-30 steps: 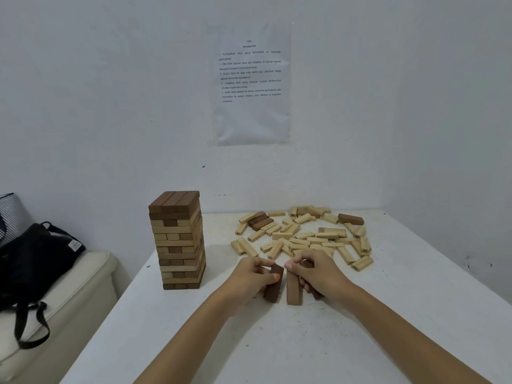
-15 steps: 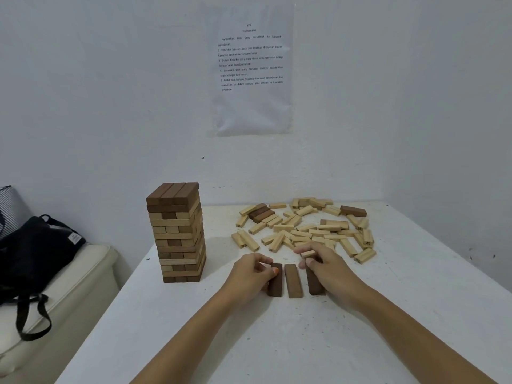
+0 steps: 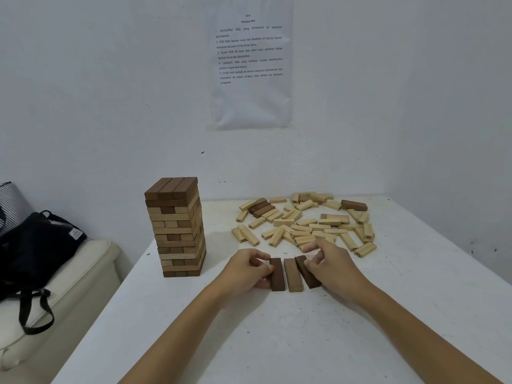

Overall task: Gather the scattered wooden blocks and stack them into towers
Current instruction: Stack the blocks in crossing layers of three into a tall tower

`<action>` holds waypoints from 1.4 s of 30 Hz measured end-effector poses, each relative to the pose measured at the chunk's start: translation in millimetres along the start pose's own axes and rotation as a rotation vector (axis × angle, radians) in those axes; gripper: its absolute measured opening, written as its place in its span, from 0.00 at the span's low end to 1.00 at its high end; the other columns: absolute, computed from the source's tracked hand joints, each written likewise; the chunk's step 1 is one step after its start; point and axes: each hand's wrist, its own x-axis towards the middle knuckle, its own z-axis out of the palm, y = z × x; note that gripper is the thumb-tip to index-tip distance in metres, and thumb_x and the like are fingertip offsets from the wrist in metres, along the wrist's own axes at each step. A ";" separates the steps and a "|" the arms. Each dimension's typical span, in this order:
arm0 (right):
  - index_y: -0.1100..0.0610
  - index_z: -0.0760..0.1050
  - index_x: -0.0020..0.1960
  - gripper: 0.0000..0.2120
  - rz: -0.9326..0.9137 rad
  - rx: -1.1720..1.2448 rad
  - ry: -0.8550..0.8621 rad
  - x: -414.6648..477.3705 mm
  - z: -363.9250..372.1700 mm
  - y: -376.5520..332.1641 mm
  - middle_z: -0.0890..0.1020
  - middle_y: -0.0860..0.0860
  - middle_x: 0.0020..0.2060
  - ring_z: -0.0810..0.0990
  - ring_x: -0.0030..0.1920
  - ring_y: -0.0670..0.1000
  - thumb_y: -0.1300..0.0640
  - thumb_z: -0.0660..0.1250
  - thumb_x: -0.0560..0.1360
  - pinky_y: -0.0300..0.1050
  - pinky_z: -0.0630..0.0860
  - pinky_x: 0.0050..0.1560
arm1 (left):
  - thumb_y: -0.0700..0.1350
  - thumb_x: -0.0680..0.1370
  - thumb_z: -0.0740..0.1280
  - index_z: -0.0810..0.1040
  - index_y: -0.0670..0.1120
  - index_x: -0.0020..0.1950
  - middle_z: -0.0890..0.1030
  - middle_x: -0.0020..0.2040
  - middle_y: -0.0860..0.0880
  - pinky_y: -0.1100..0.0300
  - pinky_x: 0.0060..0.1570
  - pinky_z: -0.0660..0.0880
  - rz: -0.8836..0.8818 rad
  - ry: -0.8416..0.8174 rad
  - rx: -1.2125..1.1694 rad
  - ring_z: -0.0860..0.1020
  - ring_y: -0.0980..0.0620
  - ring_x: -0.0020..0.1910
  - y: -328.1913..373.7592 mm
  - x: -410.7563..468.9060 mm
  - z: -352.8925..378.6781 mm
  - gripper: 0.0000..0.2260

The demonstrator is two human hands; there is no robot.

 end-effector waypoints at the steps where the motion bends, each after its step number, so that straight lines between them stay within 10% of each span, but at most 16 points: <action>1: 0.52 0.74 0.55 0.08 0.003 0.013 -0.016 -0.8 -0.1 -0.8 0.77 0.51 0.37 0.74 0.37 0.46 0.61 0.65 0.78 0.34 0.69 0.33 | 0.39 0.79 0.66 0.75 0.43 0.63 0.78 0.44 0.48 0.59 0.51 0.80 -0.006 -0.009 -0.020 0.84 0.51 0.41 -0.1 -0.3 0.2 0.13; 7: 0.52 0.72 0.59 0.12 0.047 0.066 -0.090 -6.3 -1.7 -7.4 0.76 0.53 0.39 0.74 0.35 0.49 0.63 0.64 0.77 0.41 0.74 0.36 | 0.37 0.79 0.65 0.74 0.42 0.61 0.78 0.45 0.46 0.65 0.46 0.80 -0.002 -0.048 -0.043 0.83 0.52 0.40 -0.6 -2.3 -0.2 0.12; 13: 0.41 0.55 0.72 0.38 -0.120 -0.212 -0.298 -20.6 -5.4 -15.2 0.64 0.44 0.58 0.63 0.64 0.47 0.46 0.72 0.69 0.48 0.70 0.64 | 0.45 0.72 0.74 0.77 0.45 0.56 0.78 0.47 0.49 0.69 0.39 0.73 0.108 0.038 0.228 0.76 0.57 0.42 -4.8 -1.1 -2.3 0.14; 24: 0.37 0.55 0.72 0.40 -0.154 -0.212 -0.366 -14.8 -16.5 -11.4 0.63 0.47 0.65 0.60 0.67 0.47 0.59 0.70 0.68 0.48 0.69 0.65 | 0.49 0.67 0.78 0.69 0.45 0.70 0.77 0.52 0.49 0.69 0.43 0.73 0.118 0.005 0.299 0.76 0.56 0.47 4.3 -12.4 6.5 0.35; 30: 0.46 0.60 0.72 0.35 -0.013 -0.149 -0.330 -12.3 -17.6 -9.9 0.67 0.49 0.59 0.74 0.48 0.43 0.58 0.73 0.71 0.31 0.70 0.41 | 0.47 0.68 0.78 0.67 0.44 0.72 0.76 0.54 0.49 0.71 0.43 0.71 0.148 0.052 0.292 0.75 0.56 0.50 3.0 -14.4 10.7 0.36; 42: 0.52 0.59 0.74 0.34 -0.041 -0.140 -0.297 -16.8 -16.1 -16.6 0.68 0.50 0.56 0.74 0.40 0.41 0.61 0.71 0.73 0.22 0.69 0.34 | 0.46 0.68 0.78 0.70 0.45 0.69 0.77 0.55 0.50 0.73 0.42 0.71 0.225 0.118 0.281 0.77 0.55 0.52 -2.2 -10.7 18.0 0.32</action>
